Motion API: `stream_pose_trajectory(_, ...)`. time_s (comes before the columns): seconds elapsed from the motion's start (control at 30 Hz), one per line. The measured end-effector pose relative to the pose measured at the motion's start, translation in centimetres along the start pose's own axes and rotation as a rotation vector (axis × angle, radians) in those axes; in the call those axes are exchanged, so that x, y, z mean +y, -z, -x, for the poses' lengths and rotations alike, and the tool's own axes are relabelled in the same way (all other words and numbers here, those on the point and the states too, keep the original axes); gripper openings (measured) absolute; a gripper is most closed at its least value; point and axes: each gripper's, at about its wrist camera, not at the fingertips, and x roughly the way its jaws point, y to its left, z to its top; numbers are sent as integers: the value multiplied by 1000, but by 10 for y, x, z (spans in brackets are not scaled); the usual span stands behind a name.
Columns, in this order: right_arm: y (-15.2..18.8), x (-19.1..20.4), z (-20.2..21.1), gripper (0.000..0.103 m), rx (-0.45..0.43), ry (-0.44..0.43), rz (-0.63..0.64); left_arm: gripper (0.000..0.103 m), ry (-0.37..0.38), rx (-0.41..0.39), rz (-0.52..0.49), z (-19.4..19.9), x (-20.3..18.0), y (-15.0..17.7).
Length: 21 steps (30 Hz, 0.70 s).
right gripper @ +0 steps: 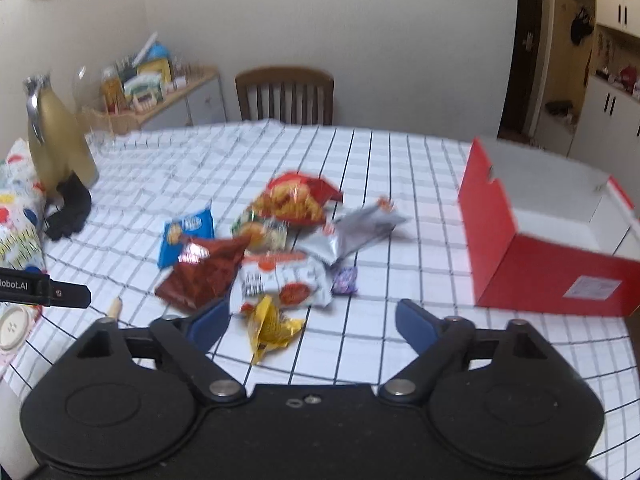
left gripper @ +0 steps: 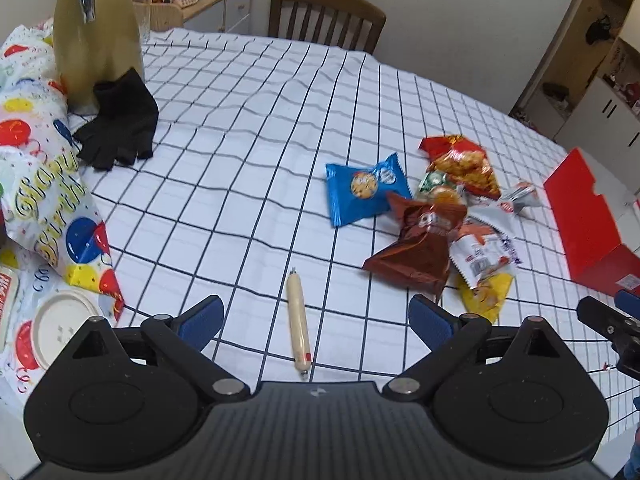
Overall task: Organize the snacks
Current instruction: 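Grasp the wooden stick with the left tool while the right tool grasps the yellow chip bag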
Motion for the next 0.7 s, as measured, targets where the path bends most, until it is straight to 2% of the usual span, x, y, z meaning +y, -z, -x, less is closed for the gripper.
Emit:
stream_pose_trajectory(0.17, 5, 13, -26, 79, 43, -30, 32, 85, -12, 28, 1, -22, 0, 5)
stream_pose_trajectory(0.3, 8, 23, -46, 70, 72, -38, 58, 67, -23, 44, -10, -34, 0, 8)
stream_pose_trajectory(0.4, 11, 26, -58, 65, 90, -33, 64, 64, -27, 51, 5, -42, 1, 8)
stream_pose_trajectory(0.43, 12, 26, -61, 61, 97, -30, 68, 60, -31, 53, 7, -44, 2, 8)
stream_pose_trajectory(0.57, 14, 27, -73, 58, 124, -28, 60, 53, -34, 65, 7, -50, 3, 9)
stream_pose_trajectory(0.7, 15, 31, -84, 55, 140, -17, 69, 40, -41, 77, 5, -56, 4, 8)
